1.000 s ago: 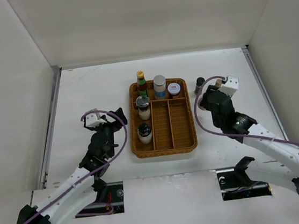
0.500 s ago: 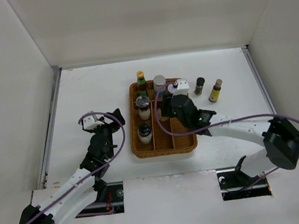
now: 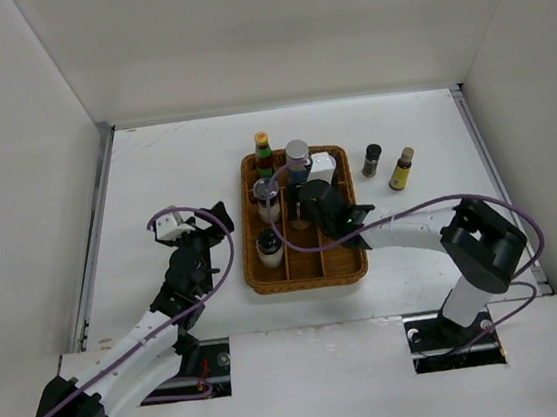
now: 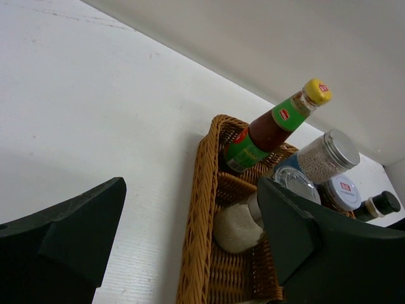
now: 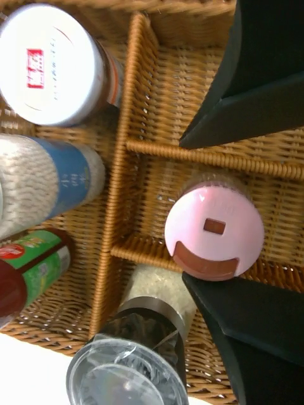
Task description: Organize the condiment bottles
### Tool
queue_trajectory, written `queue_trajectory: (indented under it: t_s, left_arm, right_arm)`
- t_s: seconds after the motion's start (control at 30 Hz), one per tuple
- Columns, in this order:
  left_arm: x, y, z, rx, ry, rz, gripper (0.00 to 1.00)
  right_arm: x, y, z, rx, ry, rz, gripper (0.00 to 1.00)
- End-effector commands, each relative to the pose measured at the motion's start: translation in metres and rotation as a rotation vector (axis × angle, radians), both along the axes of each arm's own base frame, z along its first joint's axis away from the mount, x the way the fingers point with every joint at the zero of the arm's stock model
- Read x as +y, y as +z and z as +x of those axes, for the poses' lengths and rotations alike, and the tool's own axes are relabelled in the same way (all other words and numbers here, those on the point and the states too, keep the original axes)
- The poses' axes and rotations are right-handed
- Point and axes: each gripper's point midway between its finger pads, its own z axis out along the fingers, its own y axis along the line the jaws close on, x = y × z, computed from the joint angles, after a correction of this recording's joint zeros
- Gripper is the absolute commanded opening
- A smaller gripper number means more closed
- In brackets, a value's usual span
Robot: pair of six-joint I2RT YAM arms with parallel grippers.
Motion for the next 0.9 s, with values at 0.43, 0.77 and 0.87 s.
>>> queue_trajectory:
  t_s: [0.43, 0.77, 0.87]
  left_arm:
    - [-0.007, 0.011, 0.001, -0.040, -0.022, -0.036, 0.85]
    - [-0.009, 0.010, 0.000, -0.039, -0.031, -0.035, 0.85]
    - [-0.009, 0.011, 0.000, -0.043, -0.034, -0.038, 0.85]
  right_arm:
    - [-0.147, 0.108, 0.051, -0.194, -0.330, 0.114, 0.48]
    - [-0.195, 0.076, 0.126, -0.123, -0.476, -0.035, 0.79]
    - [-0.199, 0.068, 0.134, -0.110, -0.492, -0.055, 0.79]
